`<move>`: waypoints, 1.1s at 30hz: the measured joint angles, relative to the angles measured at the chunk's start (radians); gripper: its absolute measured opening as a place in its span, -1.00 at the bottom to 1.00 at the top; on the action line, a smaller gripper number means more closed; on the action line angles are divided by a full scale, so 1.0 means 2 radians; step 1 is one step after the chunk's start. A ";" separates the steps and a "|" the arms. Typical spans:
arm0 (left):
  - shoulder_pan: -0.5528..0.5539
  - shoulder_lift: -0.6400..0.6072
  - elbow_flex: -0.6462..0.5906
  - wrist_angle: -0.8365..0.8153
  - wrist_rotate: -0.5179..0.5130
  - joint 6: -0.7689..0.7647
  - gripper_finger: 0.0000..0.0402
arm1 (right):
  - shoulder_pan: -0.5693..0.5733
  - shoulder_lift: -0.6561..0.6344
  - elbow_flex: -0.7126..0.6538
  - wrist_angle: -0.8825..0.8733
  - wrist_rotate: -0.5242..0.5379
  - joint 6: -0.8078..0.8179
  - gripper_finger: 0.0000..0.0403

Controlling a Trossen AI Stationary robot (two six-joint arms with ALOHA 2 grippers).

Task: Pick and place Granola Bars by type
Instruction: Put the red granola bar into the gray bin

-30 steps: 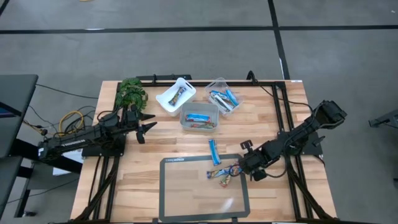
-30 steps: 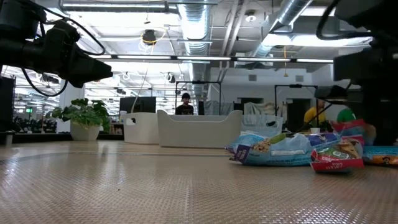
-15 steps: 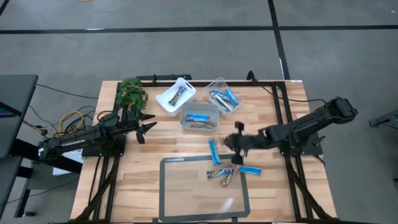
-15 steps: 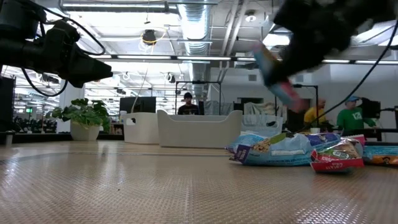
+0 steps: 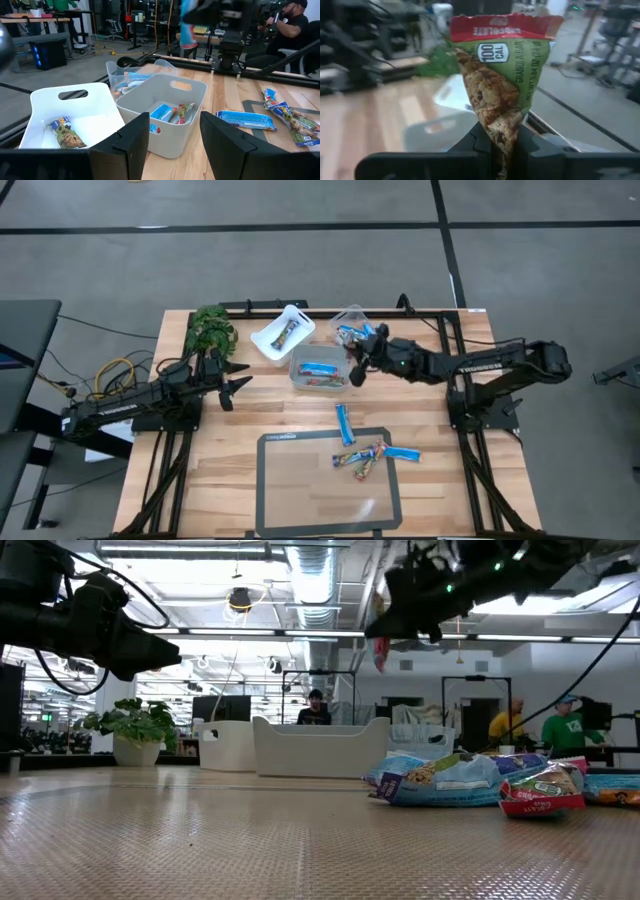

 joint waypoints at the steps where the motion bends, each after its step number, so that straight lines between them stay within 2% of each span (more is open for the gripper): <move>1: 0.000 0.000 0.000 0.000 0.000 0.000 -0.16 | -0.008 0.000 0.000 -0.003 0.000 0.000 -0.88; 5: 0.000 0.001 0.000 0.000 0.000 0.000 -0.16 | -0.029 0.020 0.018 -0.006 -0.008 -0.001 -0.89; 9: 0.000 0.001 0.000 0.000 0.000 0.000 -0.16 | -0.038 0.050 0.057 -0.028 -0.056 -0.038 -0.91; 12: 0.000 0.001 0.000 0.000 0.000 0.000 -0.16 | -0.038 0.074 0.098 -0.084 -0.077 -0.070 -0.92; 19: 0.000 0.001 0.000 0.000 0.000 0.000 -0.16 | -0.034 0.120 0.205 -0.291 -0.080 -0.137 -0.89; 21: 0.000 0.001 0.000 0.000 0.000 0.000 -0.16 | -0.033 0.137 0.227 -0.320 -0.080 -0.152 -0.88; 33: 0.000 0.001 0.000 0.000 0.000 0.000 -0.16 | -0.025 0.224 0.284 -0.366 -0.080 -0.197 -0.81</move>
